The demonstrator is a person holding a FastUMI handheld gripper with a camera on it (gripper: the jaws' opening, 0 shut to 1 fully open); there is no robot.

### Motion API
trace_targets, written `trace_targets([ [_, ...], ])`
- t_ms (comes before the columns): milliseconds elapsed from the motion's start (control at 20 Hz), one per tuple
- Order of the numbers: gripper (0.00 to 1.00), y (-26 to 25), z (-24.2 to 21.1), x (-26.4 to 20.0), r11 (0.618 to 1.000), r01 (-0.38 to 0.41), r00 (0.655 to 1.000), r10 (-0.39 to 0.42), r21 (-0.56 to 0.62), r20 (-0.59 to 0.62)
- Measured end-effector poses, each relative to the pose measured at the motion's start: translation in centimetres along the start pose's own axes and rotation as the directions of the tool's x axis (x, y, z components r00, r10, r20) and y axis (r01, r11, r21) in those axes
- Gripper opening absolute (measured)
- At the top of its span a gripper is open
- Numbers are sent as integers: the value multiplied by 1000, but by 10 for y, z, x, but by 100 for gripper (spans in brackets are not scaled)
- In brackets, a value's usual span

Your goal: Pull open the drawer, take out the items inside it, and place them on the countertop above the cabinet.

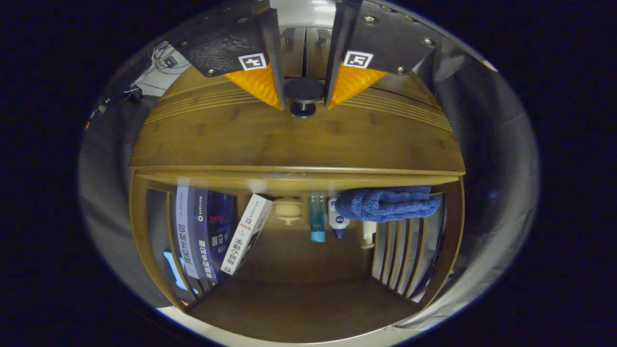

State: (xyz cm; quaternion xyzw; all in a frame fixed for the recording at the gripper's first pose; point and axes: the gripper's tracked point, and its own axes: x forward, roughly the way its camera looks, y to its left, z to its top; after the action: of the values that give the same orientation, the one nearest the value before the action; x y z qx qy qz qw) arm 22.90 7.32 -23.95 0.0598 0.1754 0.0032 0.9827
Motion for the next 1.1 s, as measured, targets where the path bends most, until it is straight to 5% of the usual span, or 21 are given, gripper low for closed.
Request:
trace_targets([
  [300, 34, -3, -5, 1, 991, 3, 999, 4, 135, -49],
  [1100, 29, -3, -23, -89, 995, 1, 999, 3, 97, -38],
])
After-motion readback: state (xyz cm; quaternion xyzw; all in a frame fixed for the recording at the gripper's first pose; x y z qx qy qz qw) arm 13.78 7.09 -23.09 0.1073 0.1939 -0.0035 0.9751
